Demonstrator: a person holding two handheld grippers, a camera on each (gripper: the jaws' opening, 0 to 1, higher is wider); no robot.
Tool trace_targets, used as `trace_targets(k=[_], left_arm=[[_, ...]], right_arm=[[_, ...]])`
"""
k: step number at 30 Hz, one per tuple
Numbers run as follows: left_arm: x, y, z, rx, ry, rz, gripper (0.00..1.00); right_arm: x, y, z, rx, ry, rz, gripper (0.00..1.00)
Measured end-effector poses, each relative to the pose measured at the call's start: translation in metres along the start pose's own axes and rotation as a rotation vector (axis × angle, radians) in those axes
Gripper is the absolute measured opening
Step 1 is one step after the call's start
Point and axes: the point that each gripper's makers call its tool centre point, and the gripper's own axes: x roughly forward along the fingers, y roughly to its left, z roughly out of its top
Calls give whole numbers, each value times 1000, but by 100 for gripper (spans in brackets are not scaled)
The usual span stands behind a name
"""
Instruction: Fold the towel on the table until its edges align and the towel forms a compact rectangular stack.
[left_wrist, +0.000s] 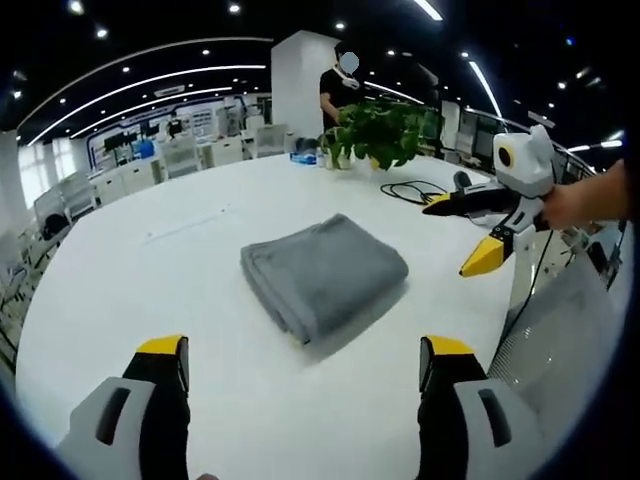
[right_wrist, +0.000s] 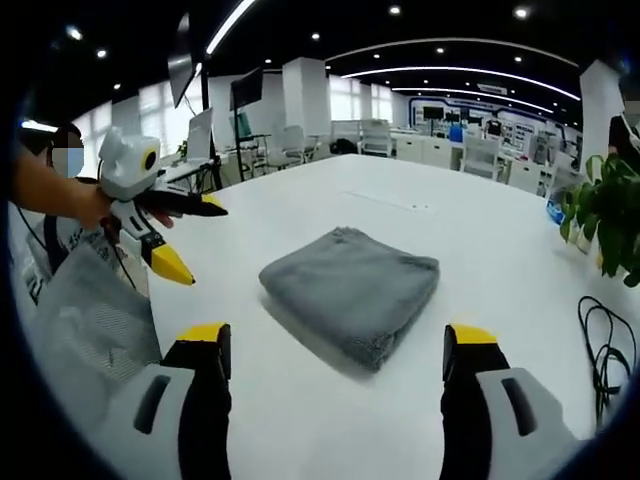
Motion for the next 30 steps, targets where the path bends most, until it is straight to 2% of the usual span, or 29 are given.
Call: trace_targets(k=[2,5,10,13,17,21,30], left_arm=[[7,1,-5,8,6,0,93],[20,0,-12,5,30,-7,90],[28,0,-11,-13,26,-14,90],[25,1,-9,-12,21,-11,92],[11,6,-10,11,16,-1,99],[-6,12,-12,43,14,19,99],[-25,13,-16,26,3,47,99]], right_arm=[[5,-3,-3,-30,8,-13,76],[12,-5,-10,-34,33,-15,71],[20,-7,-16,-34,58,-6,71],[19,-7,-15,-11,53,-5,79],[7,-10,-8,-9,17,-24,91],[-3,-14,-4,36,-11,-45,99],[-26,-13,-9,57,-18,-76,99]])
